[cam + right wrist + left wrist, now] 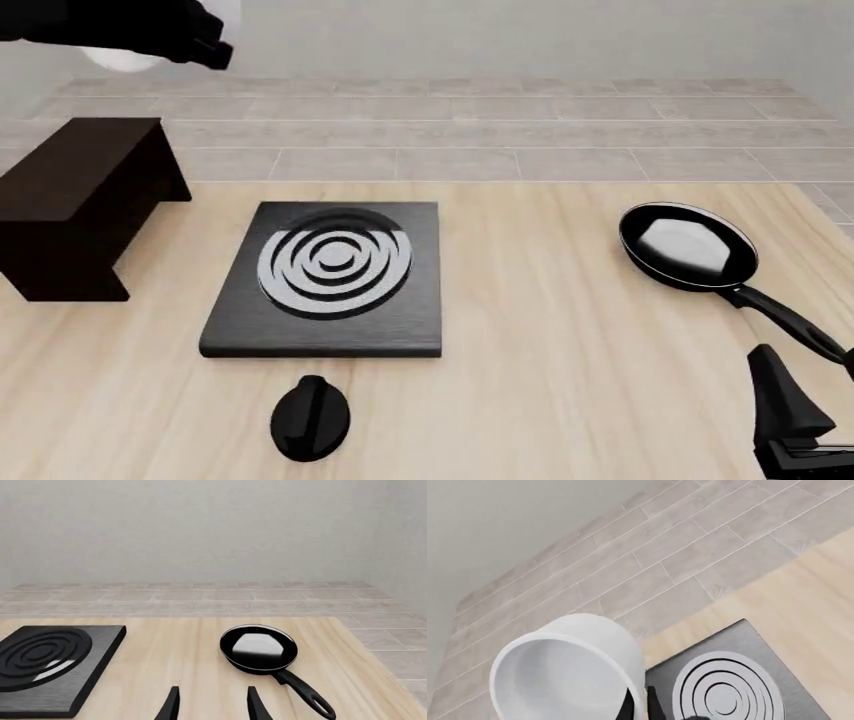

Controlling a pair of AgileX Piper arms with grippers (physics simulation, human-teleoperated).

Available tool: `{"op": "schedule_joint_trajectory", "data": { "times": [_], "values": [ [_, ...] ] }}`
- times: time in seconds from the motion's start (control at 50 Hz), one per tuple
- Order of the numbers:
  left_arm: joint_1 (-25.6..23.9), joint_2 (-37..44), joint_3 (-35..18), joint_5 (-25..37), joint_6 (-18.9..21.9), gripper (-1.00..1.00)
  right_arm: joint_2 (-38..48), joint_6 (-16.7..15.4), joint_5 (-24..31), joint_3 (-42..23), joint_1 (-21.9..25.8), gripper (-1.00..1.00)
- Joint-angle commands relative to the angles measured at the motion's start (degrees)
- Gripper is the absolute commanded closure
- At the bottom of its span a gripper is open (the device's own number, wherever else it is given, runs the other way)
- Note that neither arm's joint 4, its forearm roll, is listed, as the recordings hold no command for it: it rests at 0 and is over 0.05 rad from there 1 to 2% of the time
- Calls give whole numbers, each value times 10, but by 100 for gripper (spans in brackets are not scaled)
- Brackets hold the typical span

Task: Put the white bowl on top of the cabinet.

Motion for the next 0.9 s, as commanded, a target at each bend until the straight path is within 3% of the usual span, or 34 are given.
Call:
{"op": "schedule_joint_trajectory", "data": {
  "times": [0.02,0.16,0.28,0.68,0.9],
  "values": [
    [83,-11,10,-3,17,100,0,0,0,0,0,-100],
    [113,6,14,3,32,100,0,0,0,0,0,-100],
    [158,45,-15,7,13,100,0,0,0,0,0,-100],
    [212,115,-55,11,9,100,0,0,0,0,0,-100],
    [236,131,-24,-15,34,100,0,0,0,0,0,-100]
  ]
}}
